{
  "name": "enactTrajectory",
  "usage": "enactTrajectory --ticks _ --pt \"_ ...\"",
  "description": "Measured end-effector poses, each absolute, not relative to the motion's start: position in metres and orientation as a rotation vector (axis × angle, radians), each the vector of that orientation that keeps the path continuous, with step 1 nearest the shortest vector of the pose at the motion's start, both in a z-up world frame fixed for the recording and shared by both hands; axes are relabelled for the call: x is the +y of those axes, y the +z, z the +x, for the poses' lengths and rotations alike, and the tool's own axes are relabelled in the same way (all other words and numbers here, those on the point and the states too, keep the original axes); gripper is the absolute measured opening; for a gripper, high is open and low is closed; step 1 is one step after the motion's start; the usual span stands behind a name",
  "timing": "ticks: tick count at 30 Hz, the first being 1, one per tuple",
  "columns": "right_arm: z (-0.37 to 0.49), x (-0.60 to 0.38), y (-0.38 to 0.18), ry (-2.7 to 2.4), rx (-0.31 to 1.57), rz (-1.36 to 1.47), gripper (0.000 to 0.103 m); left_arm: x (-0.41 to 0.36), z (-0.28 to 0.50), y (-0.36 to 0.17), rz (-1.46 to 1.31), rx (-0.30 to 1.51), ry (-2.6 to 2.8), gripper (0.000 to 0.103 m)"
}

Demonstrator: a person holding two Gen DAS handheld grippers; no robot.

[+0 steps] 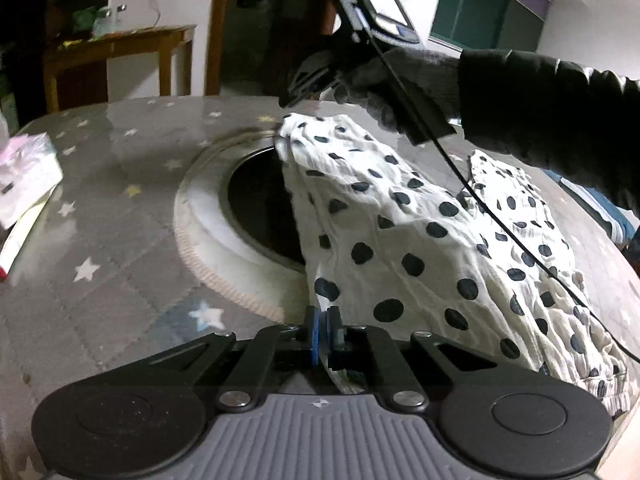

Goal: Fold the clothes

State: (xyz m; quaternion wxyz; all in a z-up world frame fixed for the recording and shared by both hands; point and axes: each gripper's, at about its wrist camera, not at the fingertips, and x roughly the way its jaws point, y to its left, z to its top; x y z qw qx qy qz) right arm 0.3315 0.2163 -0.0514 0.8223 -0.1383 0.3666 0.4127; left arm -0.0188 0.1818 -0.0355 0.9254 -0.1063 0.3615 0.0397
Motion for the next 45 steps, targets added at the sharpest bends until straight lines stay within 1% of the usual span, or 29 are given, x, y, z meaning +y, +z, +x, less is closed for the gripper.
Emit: enactTrajectory --ticks 2,6,9,12,15,17,18,23,25,30,34,40,45 --pt "0.331 0.22 -0.048 0.888 0.794 -0.283 0.01 0.181 -0.02 -0.037 -0.217 0.751 0.092 0.004" --pt "0.321 0.206 -0.036 0.914 0.788 -0.342 0.013 0.178 -0.024 -0.035 -0.211 0.751 0.084 0.005" --pt "0.309 0.178 -0.023 0.914 0.788 -0.379 0.015 0.176 -0.025 -0.031 -0.207 0.741 0.091 0.008" --pt "0.293 0.14 -0.015 0.908 0.79 -0.412 0.018 0.177 -0.027 -0.025 -0.201 0.723 0.1 0.008" --pt "0.276 0.096 -0.015 0.891 0.815 -0.432 0.019 0.174 -0.027 -0.019 -0.197 0.707 0.103 0.008" --pt "0.262 0.067 -0.018 0.87 0.833 -0.449 0.02 0.17 -0.027 -0.016 -0.194 0.698 0.097 0.008" --pt "0.256 0.053 -0.02 0.86 0.844 -0.456 0.023 0.166 -0.026 -0.015 -0.194 0.696 0.087 0.008" --pt "0.216 -0.01 -0.034 0.839 0.886 -0.461 0.025 0.144 -0.021 -0.013 -0.177 0.695 0.028 0.008" --pt "0.201 -0.031 -0.038 0.835 0.887 -0.442 0.032 0.134 -0.019 -0.015 -0.163 0.7 0.009 0.008" --pt "0.167 -0.076 -0.052 0.82 0.887 -0.388 0.032 0.117 -0.016 -0.025 -0.127 0.741 -0.01 0.008" --pt "0.142 -0.098 -0.061 0.813 0.864 -0.403 0.032 0.11 -0.019 -0.031 -0.089 0.766 -0.016 0.008" --pt "0.118 -0.119 -0.058 0.764 0.814 -0.423 0.032 0.106 -0.024 -0.031 -0.053 0.78 -0.017 0.008" --pt "0.1 -0.121 -0.044 0.782 0.751 -0.372 0.033 0.094 -0.028 -0.019 -0.036 0.737 -0.051 0.016"
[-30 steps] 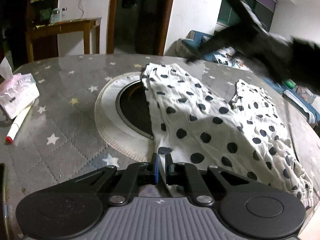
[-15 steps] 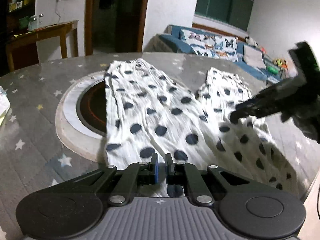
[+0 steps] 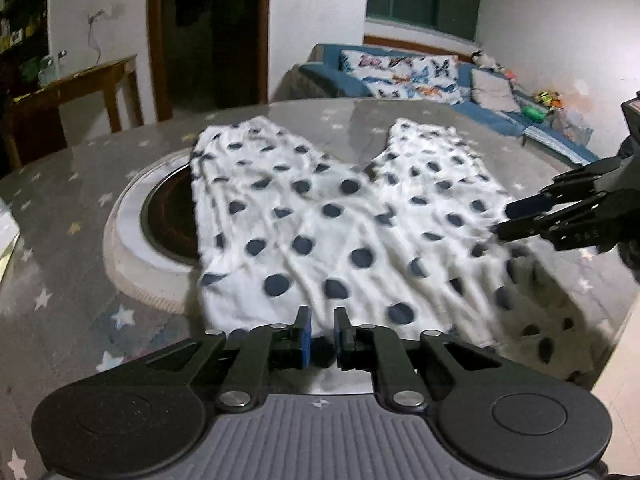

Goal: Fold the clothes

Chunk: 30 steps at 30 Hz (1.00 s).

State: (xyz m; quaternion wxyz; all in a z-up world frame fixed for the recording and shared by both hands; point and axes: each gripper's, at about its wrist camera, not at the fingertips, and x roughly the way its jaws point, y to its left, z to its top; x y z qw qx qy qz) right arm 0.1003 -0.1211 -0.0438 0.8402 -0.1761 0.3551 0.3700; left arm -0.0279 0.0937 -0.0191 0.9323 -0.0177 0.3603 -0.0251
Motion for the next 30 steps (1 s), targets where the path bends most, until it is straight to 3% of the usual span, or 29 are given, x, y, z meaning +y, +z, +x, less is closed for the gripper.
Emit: enactTrajectory --ticks 16,25,30 --pt "0.042 -0.142 -0.063 0.818 0.803 -0.394 0.038 0.077 -0.051 -0.035 0.049 0.798 -0.119 0.022" --pt "0.063 -0.141 -0.043 0.812 0.739 -0.287 0.042 0.065 -0.042 -0.017 0.041 0.738 -0.15 0.029" --pt "0.073 -0.134 -0.062 0.802 0.774 -0.3 0.042 0.052 -0.031 -0.024 0.025 0.748 -0.172 0.029"
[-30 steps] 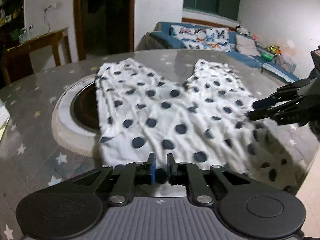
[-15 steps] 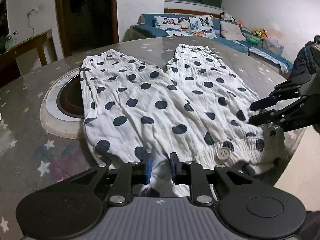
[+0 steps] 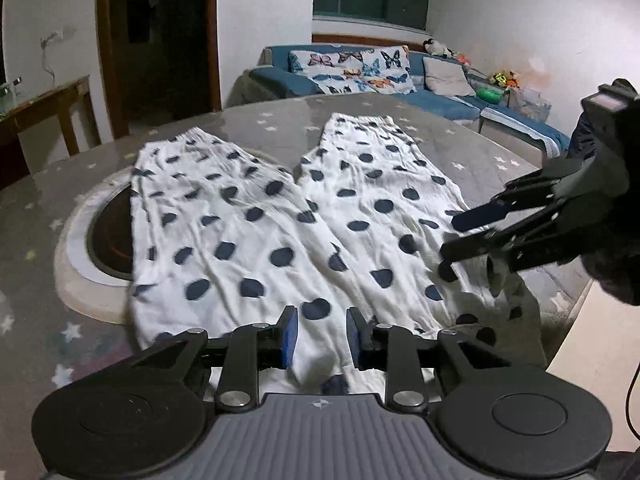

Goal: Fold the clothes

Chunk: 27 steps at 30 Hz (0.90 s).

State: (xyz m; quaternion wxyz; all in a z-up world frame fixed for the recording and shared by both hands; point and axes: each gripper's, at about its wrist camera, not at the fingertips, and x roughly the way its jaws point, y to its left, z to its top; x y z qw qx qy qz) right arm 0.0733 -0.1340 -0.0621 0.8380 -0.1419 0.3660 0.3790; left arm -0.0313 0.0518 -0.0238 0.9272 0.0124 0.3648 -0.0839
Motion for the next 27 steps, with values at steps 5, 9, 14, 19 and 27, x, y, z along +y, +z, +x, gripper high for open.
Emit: enactTrajectory --ticks 5,9,14,19,27 --pt "0.07 -0.139 -0.065 0.796 0.77 -0.313 0.043 0.05 -0.031 -0.036 0.029 0.791 -0.169 0.031" --pt "0.071 -0.14 -0.06 0.798 0.755 -0.29 0.044 0.054 -0.036 -0.032 0.016 0.777 -0.153 0.039" --pt "0.071 -0.136 -0.067 0.805 0.774 -0.3 0.046 0.062 -0.039 -0.028 0.009 0.765 -0.1 0.05" --pt "0.068 -0.136 -0.06 0.81 0.741 -0.292 0.052 0.071 -0.04 -0.025 0.01 0.759 -0.052 0.059" --pt "0.098 -0.155 -0.055 0.736 0.755 -0.194 0.051 0.051 -0.051 -0.011 0.05 0.696 -0.172 0.059"
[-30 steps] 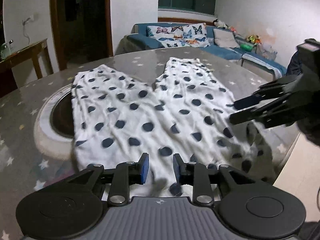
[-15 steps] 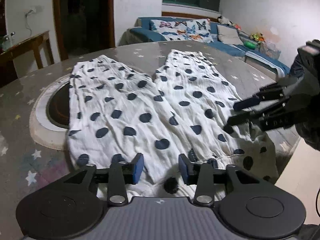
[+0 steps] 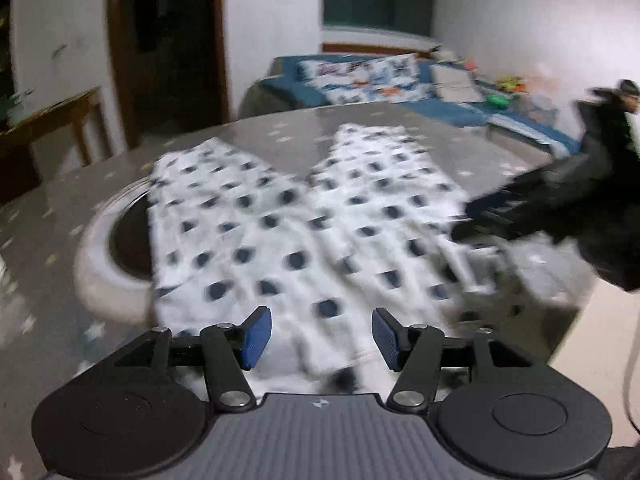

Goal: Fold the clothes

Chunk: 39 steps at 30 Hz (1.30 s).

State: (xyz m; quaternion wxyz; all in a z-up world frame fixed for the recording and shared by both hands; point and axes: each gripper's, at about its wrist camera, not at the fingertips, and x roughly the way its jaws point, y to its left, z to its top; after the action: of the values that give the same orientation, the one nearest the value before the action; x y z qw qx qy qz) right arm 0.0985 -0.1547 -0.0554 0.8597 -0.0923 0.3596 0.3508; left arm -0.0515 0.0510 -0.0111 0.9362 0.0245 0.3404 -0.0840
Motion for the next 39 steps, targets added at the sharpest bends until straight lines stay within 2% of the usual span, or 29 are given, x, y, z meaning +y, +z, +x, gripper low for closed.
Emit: enactTrajectory --ticks 10,18,19,21,25,27,39 --pt "0.153 -0.188 -0.053 0.594 0.78 -0.087 0.051 -0.024 -0.043 -0.013 0.094 0.717 -0.486 0.059" --pt "0.192 -0.212 -0.063 0.507 0.819 -0.009 0.049 -0.06 -0.028 -0.032 0.171 0.767 -0.532 0.057" --pt "0.196 -0.213 -0.064 0.5 0.819 -0.006 0.049 -0.061 -0.028 -0.034 0.177 0.774 -0.531 0.056" --pt "0.204 -0.215 -0.065 0.488 0.817 -0.004 0.048 -0.063 -0.026 -0.037 0.187 0.786 -0.529 0.043" --pt "0.226 -0.215 -0.066 0.47 0.82 0.017 0.044 -0.057 -0.022 -0.04 0.167 0.798 -0.527 0.028" --pt "0.239 -0.214 -0.065 0.459 0.817 0.018 0.042 -0.052 -0.02 -0.037 0.15 0.796 -0.533 0.014" --pt "0.333 -0.193 -0.073 0.365 0.83 0.028 0.039 -0.021 -0.012 -0.007 0.011 0.763 -0.539 0.012"
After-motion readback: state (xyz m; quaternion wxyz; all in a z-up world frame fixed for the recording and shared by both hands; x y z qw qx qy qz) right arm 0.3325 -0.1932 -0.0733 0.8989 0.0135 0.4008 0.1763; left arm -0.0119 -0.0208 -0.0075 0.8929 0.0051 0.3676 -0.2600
